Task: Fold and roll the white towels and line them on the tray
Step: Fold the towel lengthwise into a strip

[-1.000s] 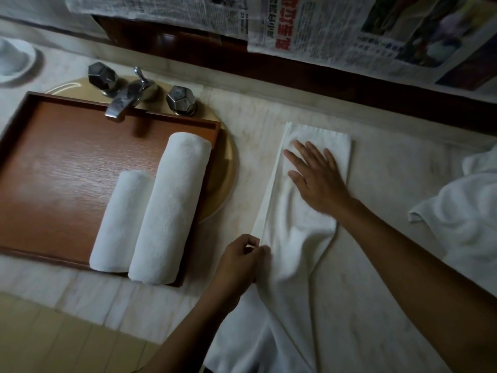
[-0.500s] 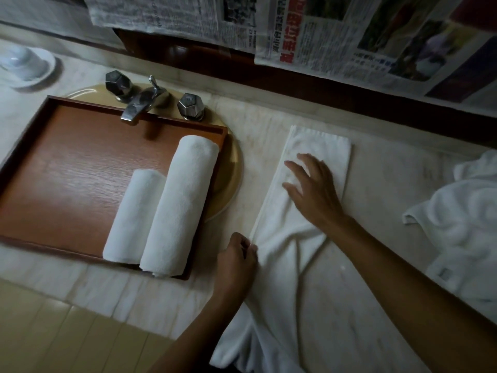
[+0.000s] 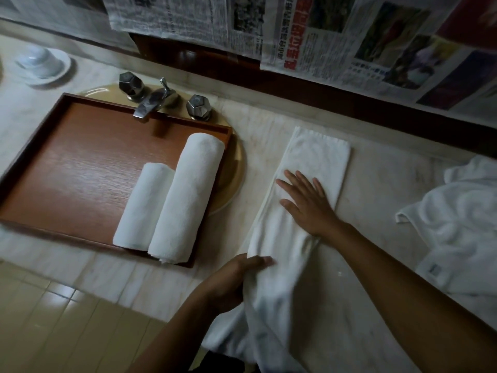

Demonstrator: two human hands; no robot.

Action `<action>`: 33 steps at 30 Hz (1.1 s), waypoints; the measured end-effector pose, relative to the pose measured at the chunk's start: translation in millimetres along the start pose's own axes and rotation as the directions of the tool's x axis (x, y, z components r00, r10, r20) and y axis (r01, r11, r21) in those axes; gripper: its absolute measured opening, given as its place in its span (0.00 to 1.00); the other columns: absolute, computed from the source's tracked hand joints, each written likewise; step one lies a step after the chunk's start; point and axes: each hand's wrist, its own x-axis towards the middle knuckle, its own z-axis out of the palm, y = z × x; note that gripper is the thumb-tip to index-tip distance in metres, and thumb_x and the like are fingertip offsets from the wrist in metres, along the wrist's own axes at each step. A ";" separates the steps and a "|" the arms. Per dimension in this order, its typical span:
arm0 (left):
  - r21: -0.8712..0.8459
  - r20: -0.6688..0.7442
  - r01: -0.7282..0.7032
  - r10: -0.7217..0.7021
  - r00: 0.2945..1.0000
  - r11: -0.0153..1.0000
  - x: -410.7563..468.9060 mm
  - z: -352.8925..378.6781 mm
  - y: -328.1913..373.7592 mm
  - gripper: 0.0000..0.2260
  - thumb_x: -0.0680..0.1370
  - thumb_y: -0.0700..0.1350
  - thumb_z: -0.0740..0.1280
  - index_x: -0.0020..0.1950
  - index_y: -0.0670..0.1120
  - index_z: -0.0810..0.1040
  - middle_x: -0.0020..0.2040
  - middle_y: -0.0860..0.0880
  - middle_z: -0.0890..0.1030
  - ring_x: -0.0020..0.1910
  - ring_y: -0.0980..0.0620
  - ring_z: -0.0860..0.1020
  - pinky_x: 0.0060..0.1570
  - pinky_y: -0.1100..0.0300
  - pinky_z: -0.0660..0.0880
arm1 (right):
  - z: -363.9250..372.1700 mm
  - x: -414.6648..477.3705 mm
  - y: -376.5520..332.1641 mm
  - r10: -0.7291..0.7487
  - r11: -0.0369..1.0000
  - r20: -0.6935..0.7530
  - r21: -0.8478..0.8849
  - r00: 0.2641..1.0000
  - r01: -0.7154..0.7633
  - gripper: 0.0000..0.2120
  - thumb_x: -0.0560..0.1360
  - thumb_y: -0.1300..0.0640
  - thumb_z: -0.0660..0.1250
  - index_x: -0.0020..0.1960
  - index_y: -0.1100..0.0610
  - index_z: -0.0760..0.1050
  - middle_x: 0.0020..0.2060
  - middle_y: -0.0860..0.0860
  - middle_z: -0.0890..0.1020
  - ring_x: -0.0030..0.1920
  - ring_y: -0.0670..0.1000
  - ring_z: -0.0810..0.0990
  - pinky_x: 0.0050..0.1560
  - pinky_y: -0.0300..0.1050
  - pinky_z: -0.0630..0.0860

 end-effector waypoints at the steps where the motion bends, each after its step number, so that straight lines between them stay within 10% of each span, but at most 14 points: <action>1: 0.009 0.004 0.013 -0.013 1.000 1.000 -4.0 -1.8 -1.4 0.17 0.80 0.45 0.69 0.66 0.37 0.79 0.59 0.38 0.84 0.56 0.39 0.84 0.54 0.49 0.81 | -0.1 0.3 0.6 -0.003 1.000 0.003 -0.001 1.000 0.003 0.31 0.80 0.35 0.42 0.81 0.40 0.54 0.83 0.41 0.50 0.82 0.47 0.46 0.80 0.58 0.44; 7: 0.142 -0.317 -0.182 0.219 0.923 0.973 -10.8 -16.8 -26.6 0.08 0.82 0.42 0.67 0.56 0.41 0.83 0.49 0.39 0.86 0.45 0.44 0.86 0.46 0.55 0.83 | 0.4 2.6 6.2 -0.012 0.999 -0.004 -0.047 1.000 0.012 0.31 0.81 0.35 0.41 0.82 0.40 0.53 0.83 0.42 0.50 0.82 0.47 0.47 0.80 0.57 0.45; 9: 0.461 -0.457 -0.143 0.373 0.807 0.876 -3.7 -29.4 -38.5 0.08 0.83 0.48 0.67 0.48 0.48 0.83 0.44 0.45 0.84 0.39 0.50 0.83 0.43 0.54 0.81 | 1.1 4.1 8.7 -0.021 0.998 -0.015 -0.057 1.000 0.020 0.31 0.81 0.35 0.41 0.82 0.40 0.53 0.83 0.42 0.50 0.82 0.47 0.48 0.80 0.57 0.46; 12: 0.797 -0.444 0.022 0.560 0.699 0.604 5.7 -35.2 -48.3 0.08 0.80 0.52 0.69 0.48 0.49 0.81 0.45 0.50 0.82 0.41 0.54 0.79 0.40 0.58 0.75 | 2.5 5.4 8.1 -0.028 0.998 -0.011 -0.062 1.000 0.027 0.31 0.81 0.34 0.41 0.82 0.40 0.53 0.83 0.42 0.50 0.82 0.48 0.48 0.80 0.57 0.46; 18: 0.834 -0.480 0.088 0.638 0.603 0.544 9.3 -21.8 -53.9 0.10 0.79 0.50 0.72 0.55 0.46 0.80 0.46 0.49 0.79 0.42 0.52 0.75 0.38 0.58 0.64 | 3.1 -24.1 -36.4 0.000 1.000 -0.189 -0.003 0.982 -0.001 0.25 0.82 0.47 0.63 0.78 0.50 0.66 0.80 0.56 0.61 0.81 0.59 0.54 0.78 0.67 0.53; 22: 0.811 -0.502 0.086 0.614 0.609 0.578 4.2 -15.6 -57.6 0.06 0.80 0.47 0.69 0.52 0.46 0.82 0.44 0.51 0.80 0.38 0.59 0.75 0.35 0.65 0.69 | 32.0 -71.4 -57.6 -0.071 0.997 -0.123 -0.052 0.990 0.066 0.28 0.83 0.39 0.51 0.81 0.45 0.60 0.82 0.50 0.57 0.82 0.55 0.53 0.78 0.65 0.51; 25: 0.425 -0.528 -0.070 0.310 0.791 0.902 -6.0 -8.7 -60.7 0.07 0.80 0.40 0.67 0.54 0.41 0.83 0.49 0.41 0.85 0.47 0.44 0.84 0.49 0.51 0.83 | 35.7 -77.7 -50.5 -0.058 0.994 -0.131 -0.100 0.990 0.045 0.27 0.84 0.38 0.49 0.81 0.43 0.57 0.82 0.48 0.55 0.82 0.52 0.51 0.79 0.62 0.51; 28: 0.370 -0.401 0.035 0.126 0.908 0.928 -21.4 -5.5 -66.8 0.10 0.80 0.39 0.67 0.60 0.41 0.81 0.56 0.41 0.84 0.55 0.43 0.83 0.53 0.53 0.81 | 35.3 -75.7 -48.3 -0.084 0.989 -0.150 -0.130 0.985 0.065 0.26 0.84 0.39 0.50 0.80 0.43 0.60 0.82 0.48 0.57 0.82 0.52 0.53 0.79 0.61 0.52; 33: 0.673 -0.586 0.129 0.419 0.694 0.728 -34.6 -22.7 -95.5 0.06 0.82 0.43 0.61 0.54 0.47 0.77 0.49 0.45 0.81 0.48 0.46 0.81 0.51 0.47 0.82 | 37.9 -75.7 -41.6 -0.121 0.987 -0.184 -0.131 0.975 0.098 0.26 0.84 0.39 0.50 0.80 0.44 0.62 0.81 0.49 0.59 0.81 0.53 0.56 0.78 0.61 0.53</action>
